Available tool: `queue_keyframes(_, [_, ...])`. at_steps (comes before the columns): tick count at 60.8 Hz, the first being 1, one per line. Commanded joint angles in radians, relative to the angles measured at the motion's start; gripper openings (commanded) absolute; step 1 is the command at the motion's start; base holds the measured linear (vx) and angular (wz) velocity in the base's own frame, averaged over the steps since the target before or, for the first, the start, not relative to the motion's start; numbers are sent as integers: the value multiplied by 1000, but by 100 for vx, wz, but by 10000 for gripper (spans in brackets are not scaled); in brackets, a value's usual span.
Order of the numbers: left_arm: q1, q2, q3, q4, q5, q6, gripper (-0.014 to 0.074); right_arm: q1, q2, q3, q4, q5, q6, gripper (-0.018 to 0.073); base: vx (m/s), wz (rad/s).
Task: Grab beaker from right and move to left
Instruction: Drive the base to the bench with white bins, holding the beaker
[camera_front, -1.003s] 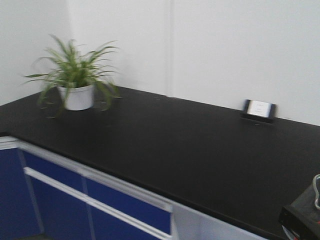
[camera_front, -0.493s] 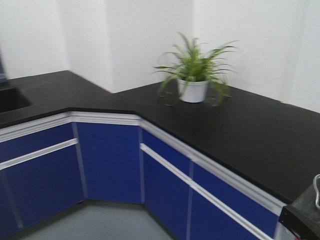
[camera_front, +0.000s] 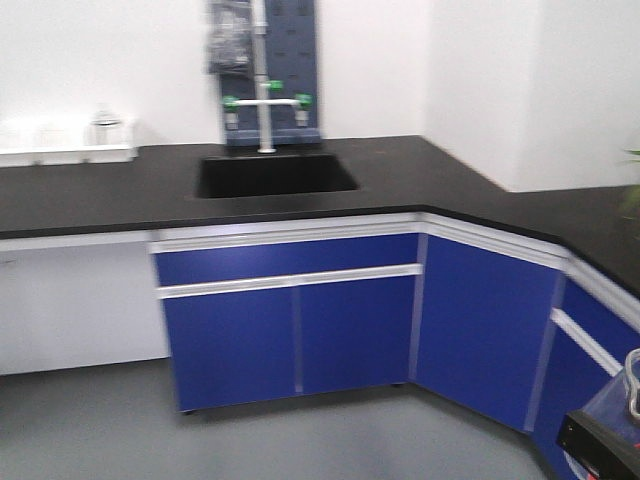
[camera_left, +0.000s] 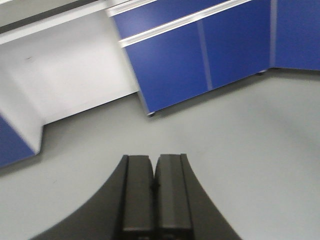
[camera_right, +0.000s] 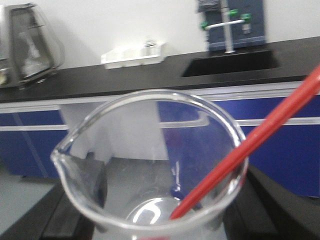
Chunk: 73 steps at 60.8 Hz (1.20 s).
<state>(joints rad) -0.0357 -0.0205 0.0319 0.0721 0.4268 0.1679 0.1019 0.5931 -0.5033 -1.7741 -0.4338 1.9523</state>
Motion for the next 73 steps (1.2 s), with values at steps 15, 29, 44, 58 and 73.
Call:
queue_keyframes(15, [-6, -6, 19, 0, -77, -1, -6, -5, 1, -30, -25, 21, -3, -3, 3, 72])
queue_keyframes(29, [-6, -6, 19, 0, -77, -1, -6, -5, 1, -30, -25, 21, -3, -3, 11, 53])
queue_keyframes(44, [-6, -6, 19, 0, -77, -1, -6, -5, 1, -30, -25, 21, -3, -3, 12, 46])
queue_keyframes(58, [-6, -6, 19, 0, -77, -1, -6, -5, 1, -30, -25, 21, -3, -3, 17, 52])
queue_keyframes(73, [-6, -6, 19, 0, -77, -1, -6, -5, 1, -30, -25, 21, -3, -3, 26, 54])
